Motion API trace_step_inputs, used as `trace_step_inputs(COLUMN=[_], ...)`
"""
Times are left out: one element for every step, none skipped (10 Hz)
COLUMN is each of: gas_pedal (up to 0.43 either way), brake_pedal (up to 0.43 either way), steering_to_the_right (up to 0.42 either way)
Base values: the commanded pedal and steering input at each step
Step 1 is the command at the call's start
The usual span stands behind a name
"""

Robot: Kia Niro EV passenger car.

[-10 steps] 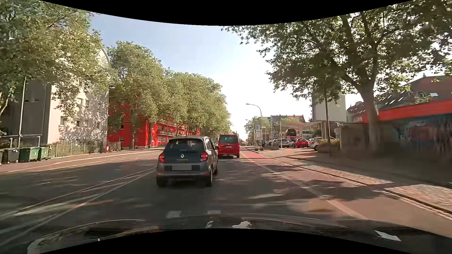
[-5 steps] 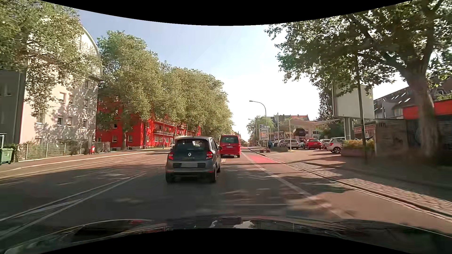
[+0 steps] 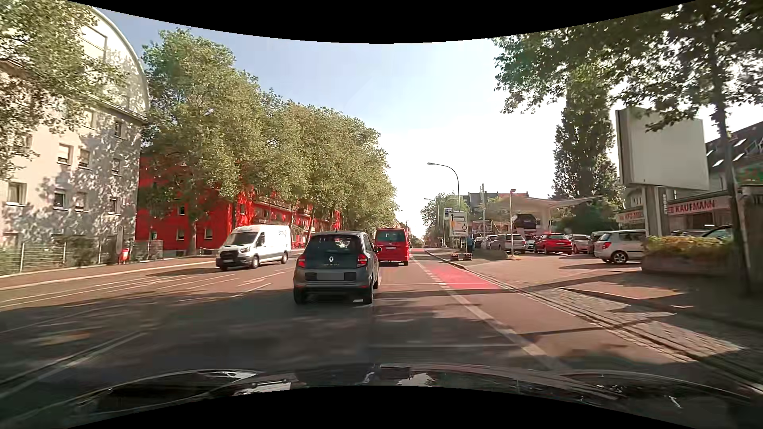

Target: Follow the waypoints while adhering to traffic rules and regulations

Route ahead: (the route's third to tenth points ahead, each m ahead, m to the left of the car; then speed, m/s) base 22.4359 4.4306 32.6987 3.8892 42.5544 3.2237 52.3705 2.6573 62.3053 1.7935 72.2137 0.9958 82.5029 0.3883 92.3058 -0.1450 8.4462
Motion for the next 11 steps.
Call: trace_step_inputs(gas_pedal=[0.157, 0.157, 0.157, 0.157, 0.157, 0.157, 0.157, 0.157, 0.157, 0.157, 0.157], brake_pedal=[0.0, 0.0, 0.0, 0.0, 0.0, 0.0, 0.0, 0.0, 0.0, 0.0, 0.0], steering_to_the_right=[-0.011, -0.01, -0.009, -0.008, -0.008, -0.008, -0.007, -0.007, -0.006, -0.004, -0.003])
